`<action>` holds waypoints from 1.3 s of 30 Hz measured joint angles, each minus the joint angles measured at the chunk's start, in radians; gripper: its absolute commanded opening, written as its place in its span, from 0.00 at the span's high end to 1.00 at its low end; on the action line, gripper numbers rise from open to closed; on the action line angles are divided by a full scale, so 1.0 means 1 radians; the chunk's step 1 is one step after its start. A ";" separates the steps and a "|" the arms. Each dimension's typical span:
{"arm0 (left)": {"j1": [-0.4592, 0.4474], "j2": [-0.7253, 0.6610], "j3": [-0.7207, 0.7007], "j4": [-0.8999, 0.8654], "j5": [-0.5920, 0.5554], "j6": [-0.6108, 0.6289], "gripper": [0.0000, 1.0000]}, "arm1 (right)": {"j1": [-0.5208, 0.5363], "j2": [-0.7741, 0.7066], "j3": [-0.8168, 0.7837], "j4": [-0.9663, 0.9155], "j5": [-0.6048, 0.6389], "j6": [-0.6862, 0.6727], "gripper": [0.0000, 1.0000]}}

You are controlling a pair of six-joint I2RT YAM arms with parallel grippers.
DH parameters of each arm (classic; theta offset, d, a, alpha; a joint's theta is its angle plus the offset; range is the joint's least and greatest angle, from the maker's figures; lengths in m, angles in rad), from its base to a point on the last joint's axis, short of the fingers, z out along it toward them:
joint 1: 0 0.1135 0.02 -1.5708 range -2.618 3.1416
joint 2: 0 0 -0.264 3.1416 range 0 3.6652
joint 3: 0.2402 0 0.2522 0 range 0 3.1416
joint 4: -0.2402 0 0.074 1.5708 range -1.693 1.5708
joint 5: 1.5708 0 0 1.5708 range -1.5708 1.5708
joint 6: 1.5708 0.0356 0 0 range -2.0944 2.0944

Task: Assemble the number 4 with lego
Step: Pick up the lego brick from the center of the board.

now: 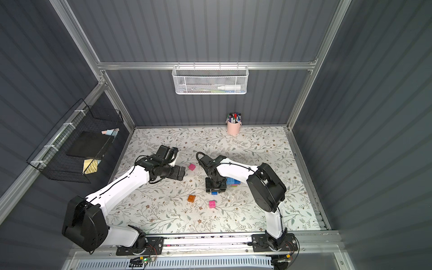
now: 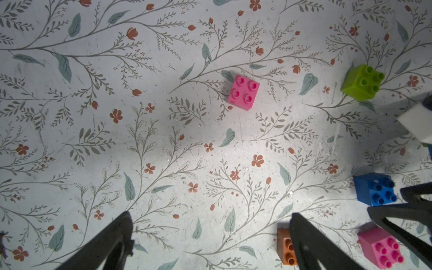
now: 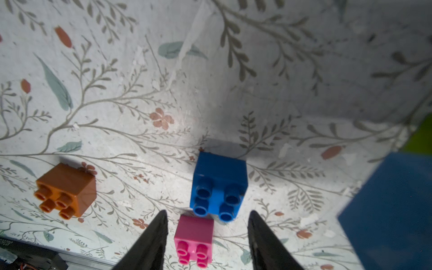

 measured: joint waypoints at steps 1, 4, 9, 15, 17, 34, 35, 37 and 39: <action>0.000 0.000 0.000 0.002 0.000 0.000 0.01 | -0.001 0.007 0.004 -0.002 0.000 -0.002 0.44; 0.002 0.003 0.000 0.007 0.004 0.000 0.01 | -0.005 0.023 0.013 -0.004 -0.003 -0.006 0.44; 0.006 0.019 0.000 0.022 0.039 -0.004 0.01 | -0.015 0.042 0.028 -0.008 -0.005 -0.016 0.52; 0.006 0.032 -0.003 0.050 0.091 -0.007 0.00 | -0.025 0.055 0.031 -0.007 -0.006 -0.031 0.62; 0.006 0.032 -0.003 0.056 0.103 -0.007 0.01 | -0.027 0.055 0.031 -0.007 -0.008 -0.035 0.67; 0.006 0.064 -0.024 0.102 0.141 0.000 0.01 | -0.029 -0.107 0.027 -0.021 -0.020 -0.041 0.74; 0.006 0.069 -0.024 0.106 0.143 0.001 0.01 | -0.029 -0.119 0.031 -0.029 -0.020 -0.042 0.74; 0.006 0.080 -0.024 0.114 0.151 0.002 0.01 | -0.029 -0.149 0.036 -0.051 -0.015 -0.046 0.74; 0.006 0.089 -0.024 0.124 0.157 0.002 0.01 | -0.030 -0.175 0.039 -0.074 -0.004 -0.056 0.74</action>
